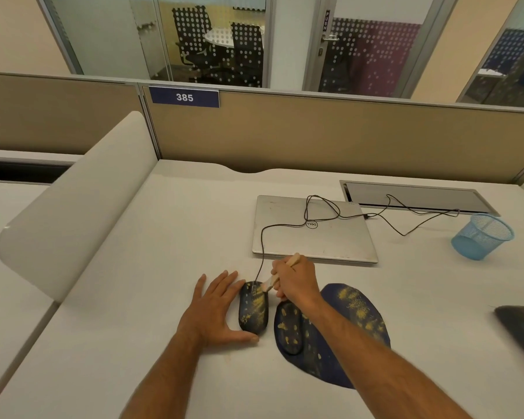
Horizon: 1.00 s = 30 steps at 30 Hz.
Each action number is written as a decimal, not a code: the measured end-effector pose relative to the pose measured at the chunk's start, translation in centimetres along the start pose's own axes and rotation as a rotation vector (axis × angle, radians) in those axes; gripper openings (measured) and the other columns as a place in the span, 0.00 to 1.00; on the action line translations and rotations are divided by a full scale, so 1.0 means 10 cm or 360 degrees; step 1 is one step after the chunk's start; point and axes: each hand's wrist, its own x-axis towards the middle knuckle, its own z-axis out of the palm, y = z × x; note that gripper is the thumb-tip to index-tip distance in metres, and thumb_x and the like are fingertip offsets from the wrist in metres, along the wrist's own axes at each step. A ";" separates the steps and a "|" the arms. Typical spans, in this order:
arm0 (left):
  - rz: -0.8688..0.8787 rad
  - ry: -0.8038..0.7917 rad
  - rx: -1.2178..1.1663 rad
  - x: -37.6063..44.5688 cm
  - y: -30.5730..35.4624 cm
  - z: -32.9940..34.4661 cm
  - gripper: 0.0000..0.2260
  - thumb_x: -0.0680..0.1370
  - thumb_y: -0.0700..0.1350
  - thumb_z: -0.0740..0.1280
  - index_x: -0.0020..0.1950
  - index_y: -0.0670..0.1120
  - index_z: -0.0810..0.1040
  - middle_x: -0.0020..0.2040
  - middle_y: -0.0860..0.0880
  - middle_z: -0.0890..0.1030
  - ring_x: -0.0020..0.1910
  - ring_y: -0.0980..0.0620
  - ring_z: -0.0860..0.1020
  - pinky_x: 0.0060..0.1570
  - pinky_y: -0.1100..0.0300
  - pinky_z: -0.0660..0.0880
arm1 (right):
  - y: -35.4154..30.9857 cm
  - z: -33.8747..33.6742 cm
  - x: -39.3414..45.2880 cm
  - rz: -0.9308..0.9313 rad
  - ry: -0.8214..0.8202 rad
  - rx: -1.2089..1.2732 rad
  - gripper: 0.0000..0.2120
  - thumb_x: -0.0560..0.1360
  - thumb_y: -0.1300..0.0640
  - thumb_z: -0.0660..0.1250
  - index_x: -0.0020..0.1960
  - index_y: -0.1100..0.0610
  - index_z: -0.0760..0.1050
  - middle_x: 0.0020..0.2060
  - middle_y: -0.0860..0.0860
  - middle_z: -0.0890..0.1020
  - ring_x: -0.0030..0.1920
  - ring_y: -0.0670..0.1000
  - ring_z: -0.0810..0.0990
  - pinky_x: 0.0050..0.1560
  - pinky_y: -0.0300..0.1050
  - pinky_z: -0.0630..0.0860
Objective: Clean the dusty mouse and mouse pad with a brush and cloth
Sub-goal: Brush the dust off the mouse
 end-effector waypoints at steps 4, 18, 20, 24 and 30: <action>0.0003 0.0023 -0.0022 0.00 0.00 0.01 0.57 0.60 0.86 0.52 0.81 0.56 0.49 0.82 0.55 0.47 0.79 0.56 0.40 0.76 0.43 0.33 | -0.04 0.00 0.01 -0.0086 0.0068 -0.0006 0.15 0.77 0.51 0.64 0.35 0.56 0.80 0.25 0.51 0.81 0.24 0.50 0.80 0.24 0.40 0.76; 0.0004 0.0050 0.0001 0.02 -0.03 0.06 0.57 0.60 0.86 0.52 0.81 0.55 0.50 0.82 0.55 0.47 0.79 0.57 0.40 0.76 0.43 0.34 | 0.05 -0.03 -0.17 -0.0158 0.0025 -0.0240 0.16 0.76 0.56 0.63 0.34 0.64 0.79 0.30 0.58 0.82 0.28 0.53 0.80 0.32 0.54 0.81; -0.0001 0.0036 0.0027 0.03 -0.04 0.06 0.57 0.60 0.87 0.51 0.81 0.56 0.49 0.82 0.55 0.47 0.79 0.57 0.39 0.76 0.43 0.33 | 0.06 -0.05 -0.18 -0.0182 0.0083 -0.0182 0.16 0.76 0.57 0.63 0.33 0.63 0.79 0.29 0.56 0.82 0.29 0.51 0.81 0.33 0.56 0.81; -0.0010 0.0035 0.0037 0.03 -0.05 0.09 0.57 0.59 0.87 0.51 0.81 0.57 0.48 0.82 0.56 0.46 0.79 0.57 0.39 0.76 0.43 0.34 | 0.08 -0.04 -0.25 -0.0226 0.0165 -0.0160 0.16 0.77 0.54 0.64 0.34 0.61 0.80 0.29 0.56 0.82 0.31 0.56 0.81 0.32 0.56 0.80; -0.0010 0.0041 0.0018 0.04 -0.04 0.10 0.57 0.60 0.87 0.51 0.81 0.56 0.48 0.82 0.55 0.47 0.79 0.57 0.40 0.76 0.43 0.34 | 0.09 -0.05 -0.30 -0.0277 0.0138 -0.0172 0.17 0.77 0.57 0.63 0.33 0.63 0.79 0.28 0.57 0.81 0.30 0.55 0.81 0.30 0.58 0.80</action>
